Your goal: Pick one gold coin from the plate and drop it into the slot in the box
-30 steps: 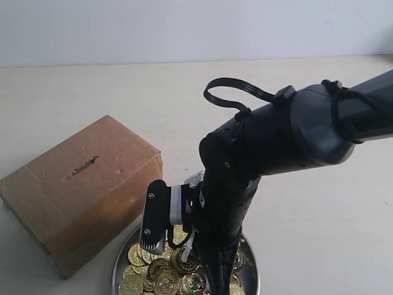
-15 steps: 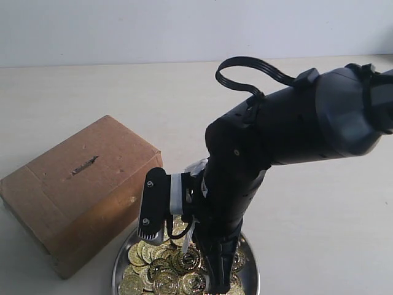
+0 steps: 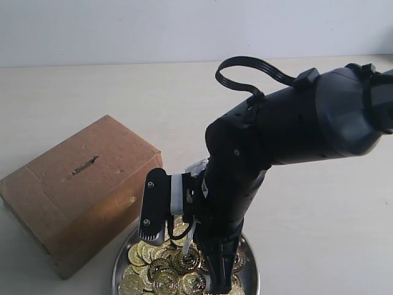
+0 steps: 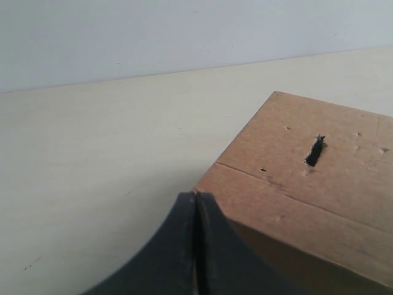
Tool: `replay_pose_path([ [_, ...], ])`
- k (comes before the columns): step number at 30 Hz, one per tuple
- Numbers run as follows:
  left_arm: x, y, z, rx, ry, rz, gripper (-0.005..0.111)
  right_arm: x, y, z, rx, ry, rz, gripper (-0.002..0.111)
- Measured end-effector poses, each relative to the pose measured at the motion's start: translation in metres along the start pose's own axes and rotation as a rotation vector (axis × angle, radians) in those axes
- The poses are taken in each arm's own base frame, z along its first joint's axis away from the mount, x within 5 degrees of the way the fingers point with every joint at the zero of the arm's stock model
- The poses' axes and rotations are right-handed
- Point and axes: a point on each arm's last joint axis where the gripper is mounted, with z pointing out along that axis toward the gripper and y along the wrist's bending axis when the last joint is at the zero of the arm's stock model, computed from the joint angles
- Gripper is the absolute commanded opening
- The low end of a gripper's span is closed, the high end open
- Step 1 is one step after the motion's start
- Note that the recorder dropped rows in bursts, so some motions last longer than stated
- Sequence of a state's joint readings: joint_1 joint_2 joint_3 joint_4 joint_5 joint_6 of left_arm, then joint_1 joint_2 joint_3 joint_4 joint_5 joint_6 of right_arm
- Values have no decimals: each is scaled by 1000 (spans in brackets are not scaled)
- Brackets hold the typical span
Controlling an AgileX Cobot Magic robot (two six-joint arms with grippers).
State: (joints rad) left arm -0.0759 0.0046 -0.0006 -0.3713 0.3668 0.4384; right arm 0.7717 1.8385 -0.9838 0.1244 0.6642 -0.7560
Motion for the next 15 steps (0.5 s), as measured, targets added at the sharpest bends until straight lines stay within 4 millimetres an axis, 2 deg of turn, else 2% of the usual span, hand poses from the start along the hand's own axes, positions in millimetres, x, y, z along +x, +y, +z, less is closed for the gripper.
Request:
replay_pose_path([
  [4, 0, 0, 0, 0, 0, 0, 0, 0, 0, 0, 0, 0, 0, 0],
  [10, 0, 0, 0, 0, 0, 0, 0, 0, 0, 0, 0, 0, 0, 13],
  [15, 0, 0, 0, 0, 0, 0, 0, 0, 0, 0, 2, 2, -2, 15],
])
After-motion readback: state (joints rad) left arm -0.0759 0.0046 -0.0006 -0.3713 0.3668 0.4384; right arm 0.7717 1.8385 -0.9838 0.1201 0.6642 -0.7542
